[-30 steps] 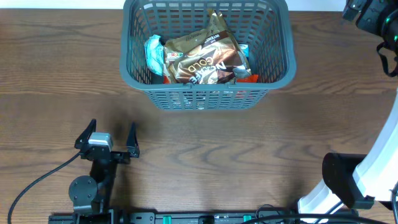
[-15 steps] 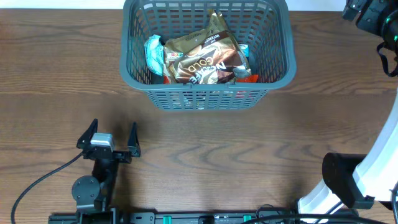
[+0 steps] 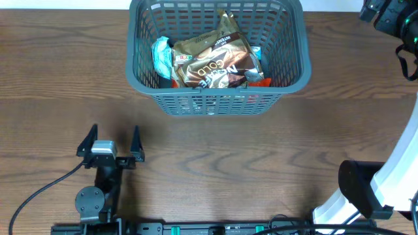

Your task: Pack container

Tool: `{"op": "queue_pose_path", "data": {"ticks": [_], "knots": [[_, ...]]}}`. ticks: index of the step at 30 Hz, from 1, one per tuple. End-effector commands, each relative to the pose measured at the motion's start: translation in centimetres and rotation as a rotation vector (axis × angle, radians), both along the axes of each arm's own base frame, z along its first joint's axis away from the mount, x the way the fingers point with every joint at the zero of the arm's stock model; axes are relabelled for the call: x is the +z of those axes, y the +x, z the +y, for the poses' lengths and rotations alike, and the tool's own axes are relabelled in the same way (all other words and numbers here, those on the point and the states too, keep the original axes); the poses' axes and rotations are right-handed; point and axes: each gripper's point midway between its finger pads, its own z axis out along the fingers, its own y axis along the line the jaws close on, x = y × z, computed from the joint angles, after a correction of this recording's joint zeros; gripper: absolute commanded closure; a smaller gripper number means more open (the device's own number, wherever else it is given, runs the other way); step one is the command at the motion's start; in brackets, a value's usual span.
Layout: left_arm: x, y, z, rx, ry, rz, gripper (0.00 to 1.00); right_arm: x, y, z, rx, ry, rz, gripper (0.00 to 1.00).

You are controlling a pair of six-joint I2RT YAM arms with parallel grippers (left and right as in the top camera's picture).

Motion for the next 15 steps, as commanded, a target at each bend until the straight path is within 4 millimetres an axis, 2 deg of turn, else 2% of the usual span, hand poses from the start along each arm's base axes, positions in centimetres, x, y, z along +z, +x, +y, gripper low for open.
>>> {"op": "queue_pose_path", "data": {"ticks": [1, 9, 15], "knots": [[0.1, 0.0, 1.2, 0.073, -0.008, -0.008, 0.01, 0.6, -0.4, -0.2, -0.012, 0.006, -0.021, 0.01], [0.0, 0.0, 1.2, 0.071, -0.008, -0.004, 0.01, 0.6, -0.4, -0.2, -0.012, 0.006, -0.021, 0.01], [-1.5, 0.0, 1.2, 0.071, -0.009, 0.056, 0.01, 0.6, -0.4, -0.2, -0.012, 0.006, -0.021, 0.01]]}}
